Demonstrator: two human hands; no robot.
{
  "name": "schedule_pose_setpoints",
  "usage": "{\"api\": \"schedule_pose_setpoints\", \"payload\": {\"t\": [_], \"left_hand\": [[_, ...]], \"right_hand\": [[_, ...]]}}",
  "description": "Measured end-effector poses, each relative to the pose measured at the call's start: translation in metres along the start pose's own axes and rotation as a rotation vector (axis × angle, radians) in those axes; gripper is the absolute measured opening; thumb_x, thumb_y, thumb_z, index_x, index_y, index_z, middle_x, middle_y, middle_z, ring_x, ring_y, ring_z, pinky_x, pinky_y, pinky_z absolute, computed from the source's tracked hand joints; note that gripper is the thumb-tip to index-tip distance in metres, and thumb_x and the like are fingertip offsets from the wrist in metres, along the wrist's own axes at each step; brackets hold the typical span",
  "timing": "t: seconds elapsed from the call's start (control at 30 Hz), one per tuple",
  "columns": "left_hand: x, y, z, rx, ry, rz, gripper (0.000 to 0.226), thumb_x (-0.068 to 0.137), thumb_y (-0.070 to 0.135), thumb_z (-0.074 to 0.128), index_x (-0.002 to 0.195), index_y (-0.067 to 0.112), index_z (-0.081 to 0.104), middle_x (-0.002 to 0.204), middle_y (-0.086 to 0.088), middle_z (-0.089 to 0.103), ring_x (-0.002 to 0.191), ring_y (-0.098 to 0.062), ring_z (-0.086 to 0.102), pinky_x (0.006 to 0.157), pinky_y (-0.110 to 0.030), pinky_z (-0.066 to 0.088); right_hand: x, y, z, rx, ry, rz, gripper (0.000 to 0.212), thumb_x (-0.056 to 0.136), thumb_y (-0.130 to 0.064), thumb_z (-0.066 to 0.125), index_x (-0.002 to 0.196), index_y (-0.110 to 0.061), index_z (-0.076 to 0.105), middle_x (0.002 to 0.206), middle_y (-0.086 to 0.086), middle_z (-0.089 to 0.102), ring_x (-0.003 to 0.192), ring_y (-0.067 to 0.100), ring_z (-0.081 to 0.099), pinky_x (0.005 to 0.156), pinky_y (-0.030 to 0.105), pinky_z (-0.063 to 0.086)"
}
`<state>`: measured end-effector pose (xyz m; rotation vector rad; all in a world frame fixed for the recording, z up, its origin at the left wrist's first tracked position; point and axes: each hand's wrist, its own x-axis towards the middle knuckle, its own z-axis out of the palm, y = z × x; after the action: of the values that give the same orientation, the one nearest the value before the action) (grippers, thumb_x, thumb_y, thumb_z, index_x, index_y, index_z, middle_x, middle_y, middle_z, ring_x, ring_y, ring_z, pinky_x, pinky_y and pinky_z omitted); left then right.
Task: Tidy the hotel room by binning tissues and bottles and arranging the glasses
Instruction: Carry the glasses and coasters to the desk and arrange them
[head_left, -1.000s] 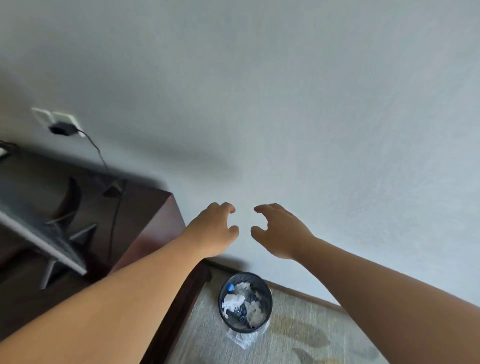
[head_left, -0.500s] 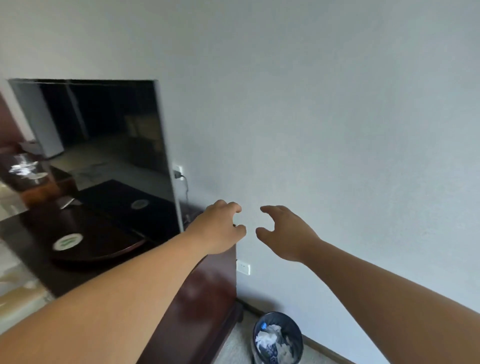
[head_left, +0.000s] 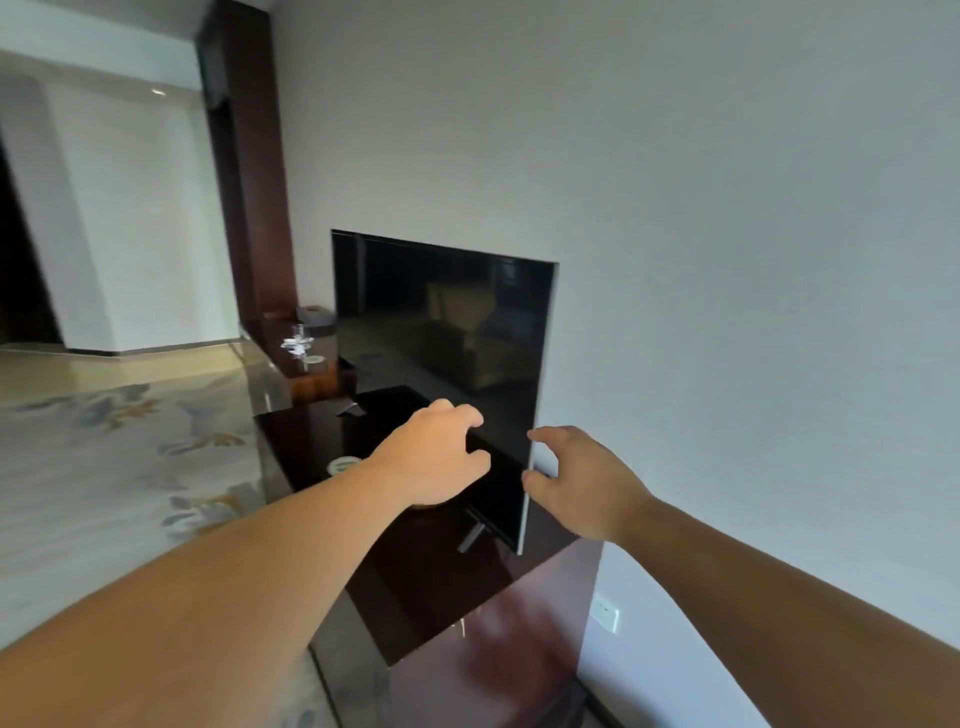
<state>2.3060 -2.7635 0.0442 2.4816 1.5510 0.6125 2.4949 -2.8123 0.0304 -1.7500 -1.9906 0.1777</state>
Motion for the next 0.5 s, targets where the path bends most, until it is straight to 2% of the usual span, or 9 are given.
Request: {"api": "schedule_pose_setpoints", "payload": {"t": [0.1,0.2,0.3,0.37,0.5], "left_hand": [[-0.014,-0.021,-0.018,0.038,0.029,-0.074,0.054,0.091,0.042,0.051,0.141,0.024,0.04,0.14,-0.001,0.04,0.111,-0.02,0.053,0.087,-0.033,0.046],[-0.029,-0.043,-0.03,0.099,0.038,-0.173,0.054,0.091,0.042,0.051,0.141,0.024,0.04,0.138,-0.001,0.041,0.115,-0.02,0.049,0.09,-0.034,0.045],[-0.046,-0.065,-0.036,0.142,0.023,-0.244,0.054,0.09,0.043,0.05,0.14,0.025,0.04,0.137,0.0,0.041,0.118,-0.02,0.046,0.088,-0.031,0.04],[-0.057,-0.079,-0.04,0.163,0.02,-0.281,0.053,0.09,0.044,0.051,0.139,0.026,0.041,0.136,0.0,0.042,0.119,-0.02,0.046,0.088,-0.03,0.038],[-0.07,-0.108,-0.049,0.188,0.036,-0.342,0.052,0.09,0.042,0.05,0.139,0.026,0.041,0.137,-0.001,0.042,0.124,-0.022,0.044,0.098,-0.035,0.04]], "right_hand": [[0.008,-0.011,0.007,0.033,-0.028,-0.069,0.056,0.09,-0.043,0.052,0.142,-0.028,0.038,0.144,-0.005,0.041,0.117,0.015,0.053,0.085,0.019,0.035],[0.016,-0.017,0.016,0.088,-0.061,-0.118,0.056,0.09,-0.042,0.053,0.142,-0.029,0.038,0.144,-0.006,0.041,0.108,0.012,0.057,0.085,0.02,0.04],[0.023,-0.022,0.031,0.124,-0.083,-0.141,0.057,0.09,-0.04,0.054,0.143,-0.027,0.039,0.146,-0.003,0.04,0.12,0.015,0.051,0.09,0.021,0.036],[0.028,-0.028,0.047,0.13,-0.12,-0.154,0.057,0.09,-0.041,0.055,0.143,-0.027,0.039,0.145,-0.003,0.041,0.12,0.016,0.052,0.088,0.021,0.036],[0.042,-0.05,0.073,0.126,-0.168,-0.201,0.057,0.09,-0.043,0.054,0.143,-0.029,0.038,0.147,-0.005,0.039,0.122,0.015,0.049,0.087,0.021,0.036]]}}
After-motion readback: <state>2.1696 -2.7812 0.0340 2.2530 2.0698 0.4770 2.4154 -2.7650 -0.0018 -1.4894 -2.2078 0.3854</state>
